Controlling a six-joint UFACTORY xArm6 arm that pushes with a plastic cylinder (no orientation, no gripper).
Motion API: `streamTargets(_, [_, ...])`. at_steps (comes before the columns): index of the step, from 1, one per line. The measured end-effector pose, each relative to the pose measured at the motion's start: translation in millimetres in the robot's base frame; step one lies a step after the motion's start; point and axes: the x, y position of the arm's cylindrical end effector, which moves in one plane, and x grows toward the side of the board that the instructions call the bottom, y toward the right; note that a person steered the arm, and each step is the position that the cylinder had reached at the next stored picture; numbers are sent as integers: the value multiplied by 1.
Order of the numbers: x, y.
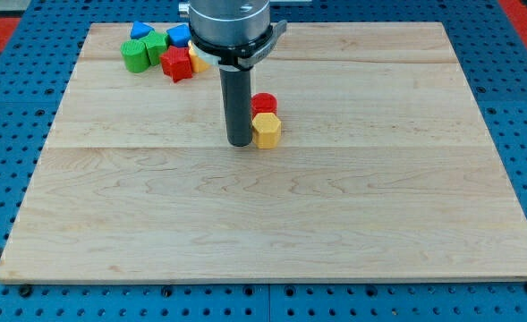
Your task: Slide the red circle diagonally top right of the yellow hexagon
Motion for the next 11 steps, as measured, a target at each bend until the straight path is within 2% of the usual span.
streamTargets(5, [-3,-22])
streamTargets(6, [-10,1])
streamTargets(7, [-51,10])
streamTargets(8, [-56,15])
streamTargets(10, [-73,126])
streamTargets(11, [-79,94])
